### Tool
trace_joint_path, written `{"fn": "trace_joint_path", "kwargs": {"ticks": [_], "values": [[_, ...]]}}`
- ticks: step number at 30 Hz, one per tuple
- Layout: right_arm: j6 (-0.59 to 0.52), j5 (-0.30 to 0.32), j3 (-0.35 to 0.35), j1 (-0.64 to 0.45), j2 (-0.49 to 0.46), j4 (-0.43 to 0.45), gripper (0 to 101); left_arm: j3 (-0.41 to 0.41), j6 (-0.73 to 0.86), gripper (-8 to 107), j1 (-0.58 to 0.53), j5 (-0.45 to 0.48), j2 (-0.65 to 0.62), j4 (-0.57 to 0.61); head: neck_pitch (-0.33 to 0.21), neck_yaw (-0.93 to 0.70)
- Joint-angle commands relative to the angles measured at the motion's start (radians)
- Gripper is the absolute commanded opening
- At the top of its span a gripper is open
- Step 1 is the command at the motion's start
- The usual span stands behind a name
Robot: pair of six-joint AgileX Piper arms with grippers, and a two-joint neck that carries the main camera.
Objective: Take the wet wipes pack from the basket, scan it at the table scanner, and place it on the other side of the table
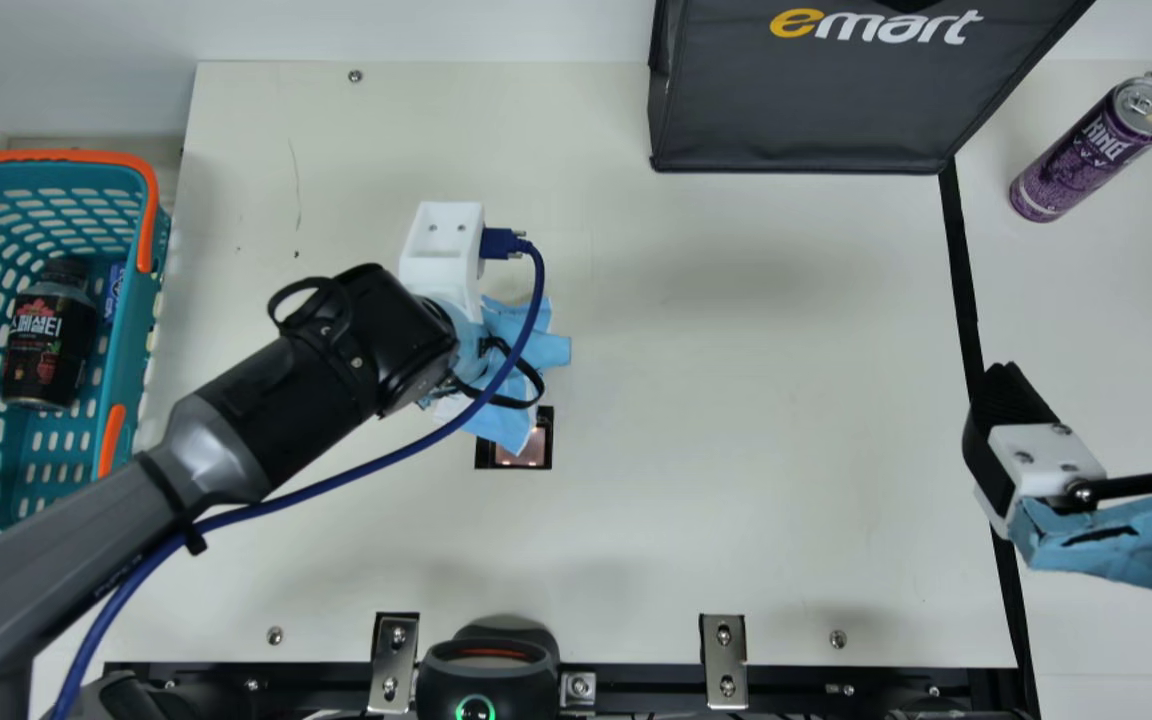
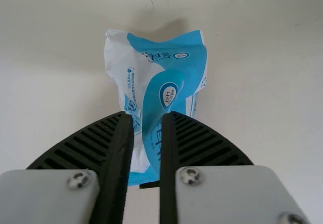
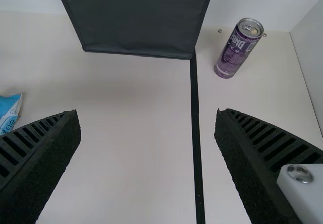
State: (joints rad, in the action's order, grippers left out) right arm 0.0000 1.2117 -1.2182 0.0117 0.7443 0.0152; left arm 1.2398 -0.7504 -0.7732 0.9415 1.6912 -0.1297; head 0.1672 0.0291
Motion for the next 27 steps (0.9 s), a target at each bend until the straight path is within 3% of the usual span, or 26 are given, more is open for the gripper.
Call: {"fn": "trace_joint_path", "kwargs": {"ticks": [1, 18, 27], "values": [[0.000, 0.000, 0.000, 0.000, 0.000, 0.000, 95, -0.005, 0.008, 32, 0.003, -0.003, -0.001, 0.004, -0.029, -0.002], [0.000, 0.000, 0.000, 0.000, 0.000, 0.000, 95, 0.011, 0.013, 89, -0.061, 0.029, 0.056, -0.071, -0.029, -0.002], [0.000, 0.000, 0.000, 0.000, 0.000, 0.000, 95, 0.016, 0.006, 90, -0.085, 0.025, 0.114, -0.105, -0.029, -0.002]]}}
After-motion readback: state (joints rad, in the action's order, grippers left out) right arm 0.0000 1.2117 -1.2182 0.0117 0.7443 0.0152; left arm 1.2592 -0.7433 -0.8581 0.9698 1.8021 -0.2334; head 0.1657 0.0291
